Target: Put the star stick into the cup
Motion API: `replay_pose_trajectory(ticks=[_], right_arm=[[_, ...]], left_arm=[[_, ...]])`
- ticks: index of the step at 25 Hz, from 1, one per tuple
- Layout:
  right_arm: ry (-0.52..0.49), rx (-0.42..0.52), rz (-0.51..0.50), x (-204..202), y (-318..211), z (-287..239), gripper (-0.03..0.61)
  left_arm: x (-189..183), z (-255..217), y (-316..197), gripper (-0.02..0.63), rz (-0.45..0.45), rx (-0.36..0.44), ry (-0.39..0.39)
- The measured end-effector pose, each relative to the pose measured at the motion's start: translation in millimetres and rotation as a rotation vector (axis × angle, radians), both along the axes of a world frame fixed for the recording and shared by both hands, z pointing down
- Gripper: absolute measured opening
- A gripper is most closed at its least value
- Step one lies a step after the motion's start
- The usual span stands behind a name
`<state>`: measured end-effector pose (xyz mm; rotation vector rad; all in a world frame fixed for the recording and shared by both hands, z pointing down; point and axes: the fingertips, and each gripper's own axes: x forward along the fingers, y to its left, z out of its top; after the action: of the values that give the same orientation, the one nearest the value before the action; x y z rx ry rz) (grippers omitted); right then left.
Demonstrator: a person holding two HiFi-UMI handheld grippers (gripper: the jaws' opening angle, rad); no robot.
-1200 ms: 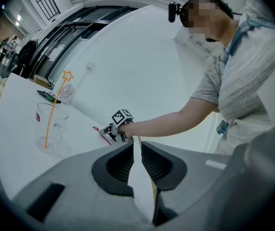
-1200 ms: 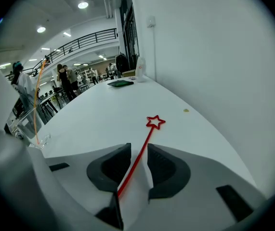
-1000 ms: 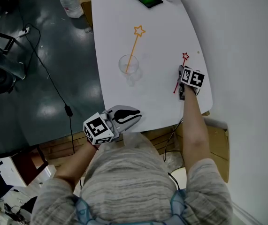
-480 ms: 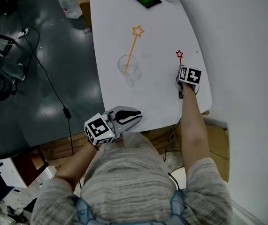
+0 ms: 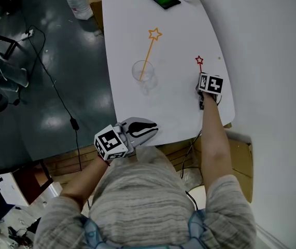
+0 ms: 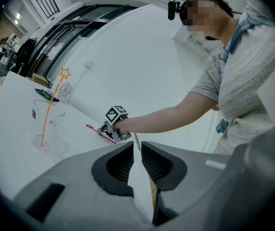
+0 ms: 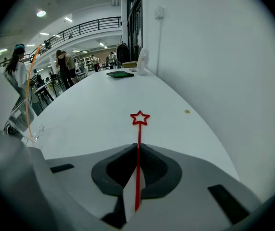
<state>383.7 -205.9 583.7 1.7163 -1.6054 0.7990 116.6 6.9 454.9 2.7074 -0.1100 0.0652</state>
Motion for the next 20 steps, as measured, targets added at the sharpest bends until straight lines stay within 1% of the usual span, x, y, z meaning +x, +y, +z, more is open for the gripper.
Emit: replay_pose_trajectory(ticks=[3,13,16,20], right_arm=[[-0.022,0.015,0.0,1,1,0,0.02],[-0.092,0.112,-0.012,-5,2,-7,0.018],[-0.132,0.155,-0.008,-11,-2,-17,0.018],[-0.197,0.241,-0.002,-20,-8,-38,0.018]], left_arm=[[0,0,0,0.058,-0.004,0.001,-0.001],[-6,0,-1,0.058,-0.016,-0.001,-0.006],[-6,-1,-1,0.058,-0.016,-0.001,-0.004],[-6,-2,-3,0.058,-0.015,0.004,0.0]])
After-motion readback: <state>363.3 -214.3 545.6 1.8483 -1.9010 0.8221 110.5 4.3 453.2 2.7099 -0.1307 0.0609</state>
